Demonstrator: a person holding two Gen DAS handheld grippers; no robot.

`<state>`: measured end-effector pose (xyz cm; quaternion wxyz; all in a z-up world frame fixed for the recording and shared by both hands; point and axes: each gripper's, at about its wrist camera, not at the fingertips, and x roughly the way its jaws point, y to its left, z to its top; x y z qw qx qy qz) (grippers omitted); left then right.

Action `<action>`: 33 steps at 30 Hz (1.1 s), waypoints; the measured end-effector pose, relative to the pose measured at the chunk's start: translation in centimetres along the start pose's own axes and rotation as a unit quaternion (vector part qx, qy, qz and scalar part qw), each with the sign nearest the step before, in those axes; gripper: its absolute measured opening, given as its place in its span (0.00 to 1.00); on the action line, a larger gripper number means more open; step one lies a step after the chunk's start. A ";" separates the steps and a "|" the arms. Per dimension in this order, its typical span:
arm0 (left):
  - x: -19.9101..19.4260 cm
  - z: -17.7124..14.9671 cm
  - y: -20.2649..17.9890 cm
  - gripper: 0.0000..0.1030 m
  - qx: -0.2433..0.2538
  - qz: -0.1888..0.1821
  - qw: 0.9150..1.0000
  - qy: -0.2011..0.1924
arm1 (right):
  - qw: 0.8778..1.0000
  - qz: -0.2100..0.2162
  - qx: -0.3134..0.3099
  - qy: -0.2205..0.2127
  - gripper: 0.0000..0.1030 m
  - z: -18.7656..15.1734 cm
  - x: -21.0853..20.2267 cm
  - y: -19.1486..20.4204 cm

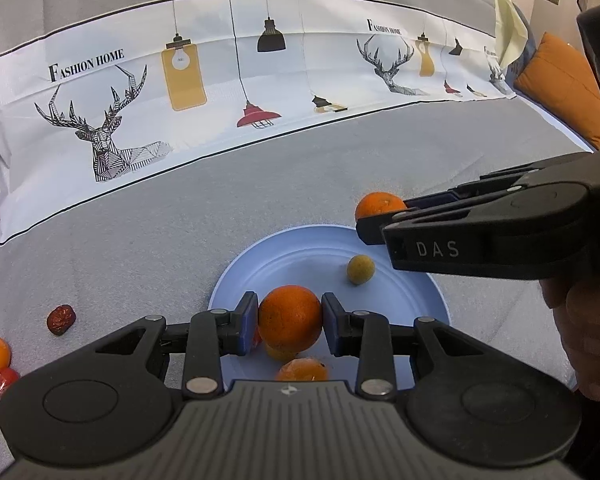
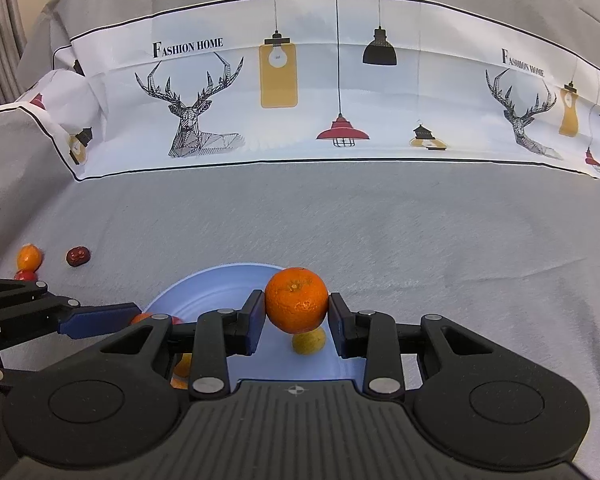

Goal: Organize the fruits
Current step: 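Open both tools to drop the mandarins onto the blue plate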

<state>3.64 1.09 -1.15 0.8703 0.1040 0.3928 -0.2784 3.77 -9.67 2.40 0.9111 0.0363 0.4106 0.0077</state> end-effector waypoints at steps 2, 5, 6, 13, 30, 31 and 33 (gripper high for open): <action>-0.1 -0.1 -0.1 0.37 0.001 -0.001 1.000 0.000 | 1.000 0.001 -0.002 0.000 0.34 0.0 0.0 0.1; -0.1 -0.1 -0.2 0.37 0.003 -0.001 1.000 -0.001 | 1.000 0.002 -0.004 0.000 0.34 0.0 0.0 0.0; -0.1 0.0 -0.2 0.37 0.002 -0.002 1.000 -0.001 | 1.000 0.002 -0.004 0.000 0.34 0.0 0.0 0.0; -0.3 0.1 -0.2 0.37 -0.001 -0.013 1.000 -0.005 | 1.000 0.014 -0.005 0.008 0.35 -0.1 0.2 0.0; -0.4 0.2 0.3 0.40 -0.010 -0.006 1.000 -0.006 | 1.000 0.011 -0.008 0.008 0.39 -0.1 0.2 0.2; -0.4 0.2 0.4 0.40 -0.010 -0.005 1.000 -0.006 | 1.000 0.010 -0.008 0.008 0.39 -0.1 0.2 0.3; -0.4 0.2 0.4 0.40 -0.011 -0.003 1.000 -0.006 | 1.000 0.010 -0.009 0.008 0.39 -0.1 0.2 0.3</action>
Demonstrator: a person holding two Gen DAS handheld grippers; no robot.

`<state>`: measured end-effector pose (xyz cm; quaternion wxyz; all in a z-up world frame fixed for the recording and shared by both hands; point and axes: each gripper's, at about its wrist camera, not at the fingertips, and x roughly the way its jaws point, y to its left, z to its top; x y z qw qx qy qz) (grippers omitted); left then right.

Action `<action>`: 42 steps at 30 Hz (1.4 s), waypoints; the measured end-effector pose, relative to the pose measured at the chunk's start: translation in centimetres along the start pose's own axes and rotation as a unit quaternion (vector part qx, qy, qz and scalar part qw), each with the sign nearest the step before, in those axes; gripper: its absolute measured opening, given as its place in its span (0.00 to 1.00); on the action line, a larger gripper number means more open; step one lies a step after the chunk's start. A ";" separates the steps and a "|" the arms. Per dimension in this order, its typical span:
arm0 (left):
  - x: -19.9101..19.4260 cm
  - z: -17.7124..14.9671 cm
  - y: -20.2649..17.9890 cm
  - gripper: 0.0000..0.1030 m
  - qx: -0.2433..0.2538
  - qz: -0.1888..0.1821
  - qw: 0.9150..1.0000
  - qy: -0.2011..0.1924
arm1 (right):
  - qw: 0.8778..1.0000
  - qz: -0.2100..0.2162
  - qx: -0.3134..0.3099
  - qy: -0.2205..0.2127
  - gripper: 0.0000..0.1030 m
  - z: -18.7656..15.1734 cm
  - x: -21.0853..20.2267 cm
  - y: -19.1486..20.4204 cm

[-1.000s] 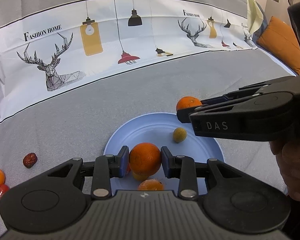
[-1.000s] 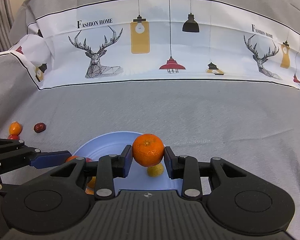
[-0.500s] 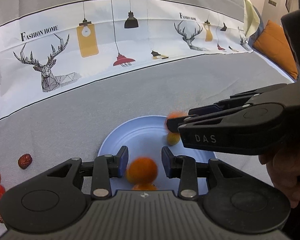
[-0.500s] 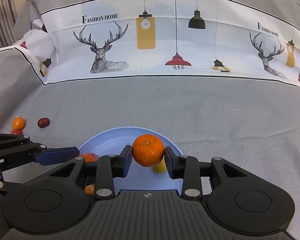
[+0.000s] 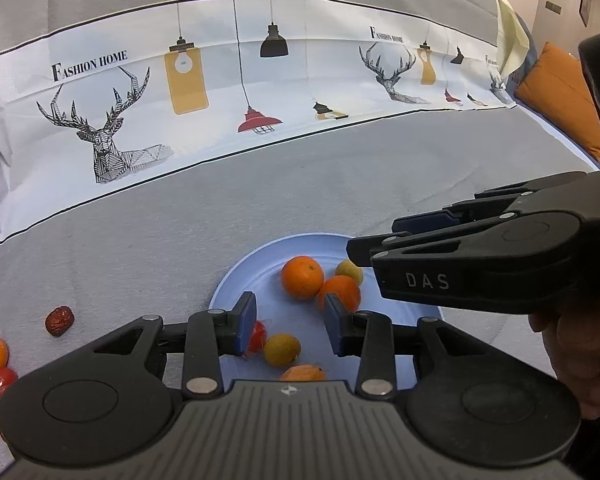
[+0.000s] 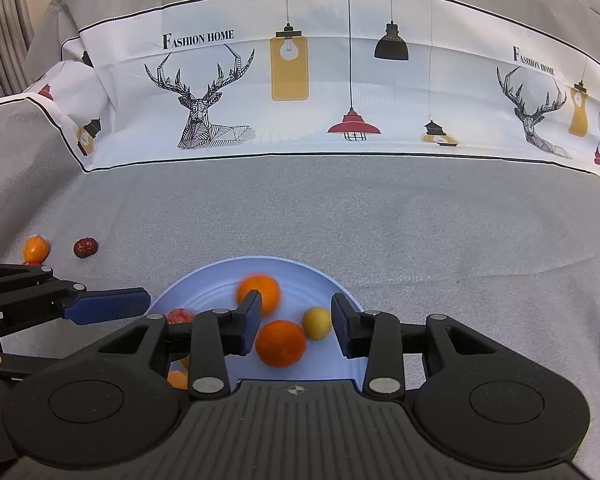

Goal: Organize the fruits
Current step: 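Open both tools to drop the mandarins onto the blue plate, then grasp the wrapped red fruit with the left tool while the right tool grasps a dried date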

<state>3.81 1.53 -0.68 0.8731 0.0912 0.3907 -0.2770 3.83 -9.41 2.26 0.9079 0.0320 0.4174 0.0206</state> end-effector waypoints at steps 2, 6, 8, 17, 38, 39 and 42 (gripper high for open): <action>0.0 0.0 0.1 0.40 -0.002 0.002 1.000 0.000 | 1.000 -0.001 0.000 0.000 0.39 0.0 0.0 0.0; 0.1 0.1 0.3 0.40 -0.004 0.008 1.000 0.001 | 1.000 -0.002 0.000 -0.001 0.39 0.0 0.0 0.0; 0.1 0.1 0.4 0.40 -0.005 0.012 1.000 0.003 | 1.000 -0.002 -0.001 -0.001 0.39 0.0 0.0 0.1; 0.1 0.2 1.2 0.40 -0.022 0.026 0.999 0.004 | 1.000 -0.002 -0.001 -0.001 0.39 0.0 -0.1 0.1; -0.4 0.5 6.1 0.40 -0.115 0.129 0.985 0.019 | 1.000 0.001 -0.010 -0.013 0.38 0.2 0.1 1.5; -0.4 0.5 6.4 0.40 -0.120 0.134 0.983 0.020 | 1.000 0.002 -0.011 -0.015 0.37 0.2 0.1 1.6; -0.7 0.5 7.6 0.40 -0.141 0.151 0.978 0.022 | 1.000 0.006 -0.014 -0.024 0.31 0.3 -0.1 2.0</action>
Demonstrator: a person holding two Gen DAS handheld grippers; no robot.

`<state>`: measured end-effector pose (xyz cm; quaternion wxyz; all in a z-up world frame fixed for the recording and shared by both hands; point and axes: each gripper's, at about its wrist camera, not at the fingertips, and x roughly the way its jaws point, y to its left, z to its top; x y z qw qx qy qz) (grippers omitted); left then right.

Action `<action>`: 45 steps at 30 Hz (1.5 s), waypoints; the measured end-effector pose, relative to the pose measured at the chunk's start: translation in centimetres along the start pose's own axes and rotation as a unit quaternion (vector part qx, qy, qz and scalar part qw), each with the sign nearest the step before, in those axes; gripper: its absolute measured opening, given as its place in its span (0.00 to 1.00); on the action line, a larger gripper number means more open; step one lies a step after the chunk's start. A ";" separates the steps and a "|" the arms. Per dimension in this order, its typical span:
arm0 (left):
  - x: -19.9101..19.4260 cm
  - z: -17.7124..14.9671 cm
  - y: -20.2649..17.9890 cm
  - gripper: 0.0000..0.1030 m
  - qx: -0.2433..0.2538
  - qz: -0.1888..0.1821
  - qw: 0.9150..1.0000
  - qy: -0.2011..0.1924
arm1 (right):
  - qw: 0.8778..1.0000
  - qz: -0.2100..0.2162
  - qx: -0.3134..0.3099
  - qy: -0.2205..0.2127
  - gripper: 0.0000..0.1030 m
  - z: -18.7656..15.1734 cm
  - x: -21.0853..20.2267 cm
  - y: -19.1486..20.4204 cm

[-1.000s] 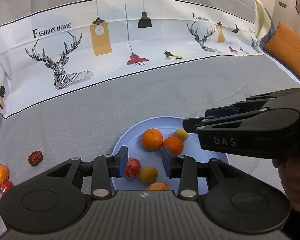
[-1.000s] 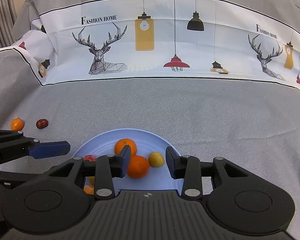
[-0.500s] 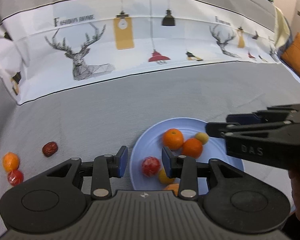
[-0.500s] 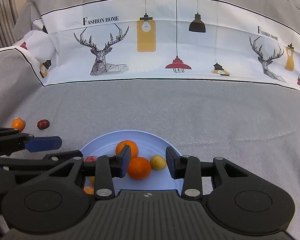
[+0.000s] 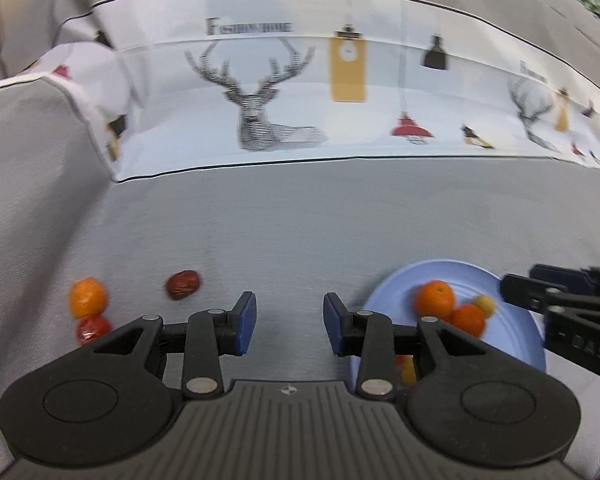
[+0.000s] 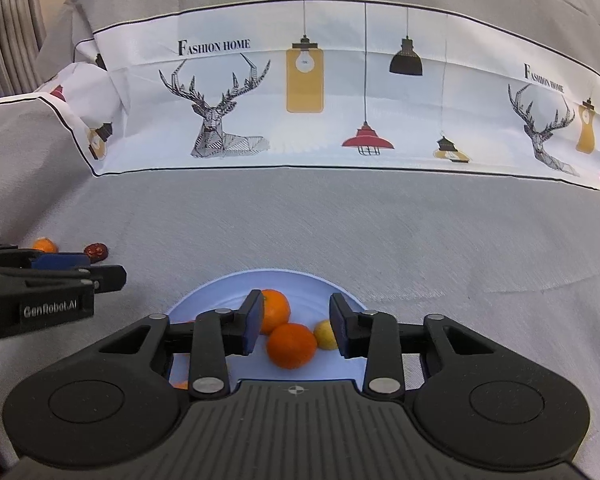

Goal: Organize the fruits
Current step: 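Grasp the wrapped red fruit with the left tool while the right tool grasps a dried date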

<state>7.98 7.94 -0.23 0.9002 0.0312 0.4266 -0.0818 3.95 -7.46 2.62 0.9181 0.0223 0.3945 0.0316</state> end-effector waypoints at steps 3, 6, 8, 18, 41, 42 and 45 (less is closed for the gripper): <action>0.1 0.4 1.6 0.40 -0.029 0.021 0.999 0.006 | 1.000 0.007 -0.005 -0.014 0.23 0.1 -0.2 0.5; 0.2 0.8 4.4 0.40 -0.090 0.040 0.995 0.017 | 0.999 0.018 -0.016 -0.024 0.23 0.3 -0.2 1.3; 0.3 0.9 6.4 0.41 -0.137 0.050 0.989 0.026 | 0.999 0.033 -0.026 -0.029 0.23 0.4 -0.2 2.1; 1.0 0.6 12.6 0.48 -0.246 0.123 0.959 0.065 | 0.993 0.102 -0.051 -0.035 0.23 1.4 0.9 7.1; 4.6 0.3 15.7 0.34 -0.252 0.127 0.952 0.120 | 0.977 0.173 -0.127 0.009 0.42 2.2 11.8 18.1; 4.6 0.3 15.6 0.34 -0.251 0.127 0.952 0.120 | 0.977 0.173 -0.128 0.010 0.43 2.2 12.1 18.3; 4.6 0.3 15.7 0.34 -0.255 0.126 0.951 0.120 | 0.976 0.161 -0.143 0.016 0.43 2.1 13.1 18.2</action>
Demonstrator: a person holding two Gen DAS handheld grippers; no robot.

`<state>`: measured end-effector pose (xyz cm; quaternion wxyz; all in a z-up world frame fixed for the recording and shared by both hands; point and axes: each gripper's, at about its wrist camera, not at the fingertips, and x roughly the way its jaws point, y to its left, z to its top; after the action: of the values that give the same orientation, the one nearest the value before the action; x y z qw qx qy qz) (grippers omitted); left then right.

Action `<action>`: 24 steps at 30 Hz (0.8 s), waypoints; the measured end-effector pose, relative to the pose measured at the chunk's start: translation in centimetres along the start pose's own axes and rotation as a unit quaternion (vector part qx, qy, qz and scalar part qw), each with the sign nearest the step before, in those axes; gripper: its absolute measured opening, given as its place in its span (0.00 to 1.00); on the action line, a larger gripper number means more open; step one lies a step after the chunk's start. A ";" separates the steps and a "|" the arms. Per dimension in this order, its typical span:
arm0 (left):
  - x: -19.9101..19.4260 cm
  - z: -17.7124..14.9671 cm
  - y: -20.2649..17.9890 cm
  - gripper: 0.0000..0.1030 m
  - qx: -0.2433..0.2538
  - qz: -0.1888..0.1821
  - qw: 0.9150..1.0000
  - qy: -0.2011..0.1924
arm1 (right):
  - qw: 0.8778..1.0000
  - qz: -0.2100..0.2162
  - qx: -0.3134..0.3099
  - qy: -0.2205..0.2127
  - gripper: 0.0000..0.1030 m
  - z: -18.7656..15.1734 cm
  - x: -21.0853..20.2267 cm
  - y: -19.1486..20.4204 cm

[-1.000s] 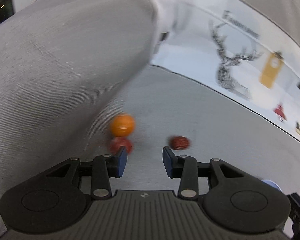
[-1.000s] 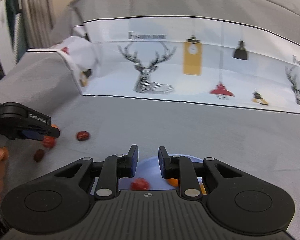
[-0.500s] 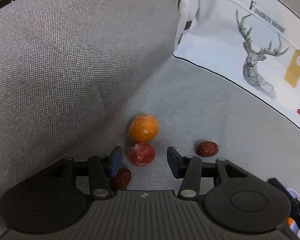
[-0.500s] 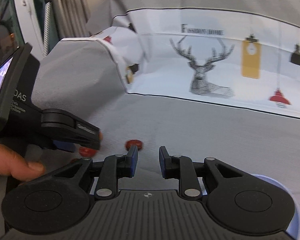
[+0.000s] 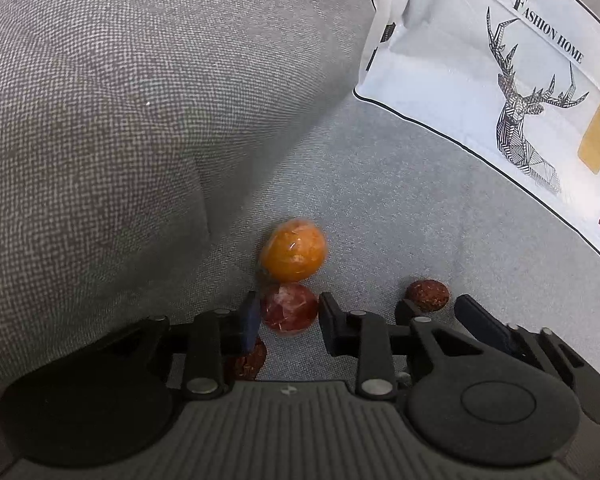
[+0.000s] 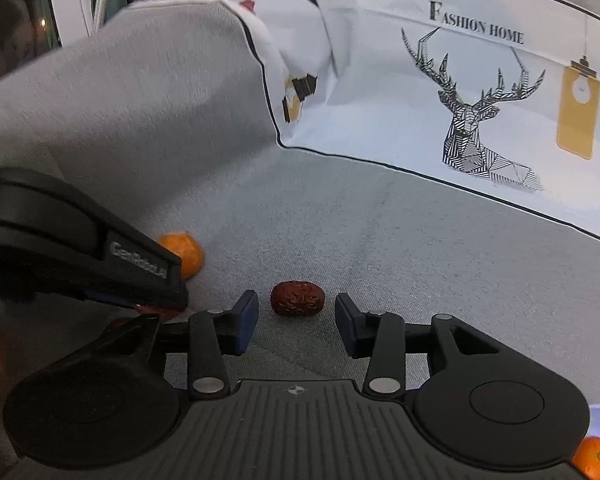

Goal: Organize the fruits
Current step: 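Grasp the wrapped red fruit with the left tool while the right tool grasps a dried date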

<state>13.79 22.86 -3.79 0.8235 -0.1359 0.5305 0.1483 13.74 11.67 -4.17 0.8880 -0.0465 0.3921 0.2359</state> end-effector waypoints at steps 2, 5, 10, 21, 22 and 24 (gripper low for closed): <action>0.0 0.0 0.1 0.34 -0.005 -0.002 1.000 0.002 | 1.000 -0.003 -0.006 0.002 0.43 0.0 0.4 -0.2; 0.1 0.0 0.1 0.34 -0.005 -0.003 1.000 0.003 | 1.000 -0.009 -0.022 0.001 0.34 -0.1 0.7 -0.2; 0.2 0.1 -0.3 0.33 0.000 -0.005 1.000 0.002 | 1.000 -0.012 -0.018 -0.012 0.32 0.0 0.0 -0.8; -1.2 -0.3 0.0 0.33 0.008 -0.032 0.999 -0.008 | 0.999 -0.026 0.024 -0.041 0.32 -0.1 -5.2 -3.0; -1.4 -0.6 -0.2 0.33 0.017 -0.035 0.999 -0.009 | 0.998 -0.031 0.025 -0.043 0.32 -0.1 -5.9 -3.2; -1.9 -1.0 -0.5 0.33 0.029 -0.041 0.999 -0.012 | 0.998 -0.039 0.030 -0.049 0.32 -0.2 -7.8 -3.7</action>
<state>12.38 21.80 -2.42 0.8391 -0.1319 0.5182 0.1002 10.74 5.39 0.94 0.9158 -0.0234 0.3525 0.1912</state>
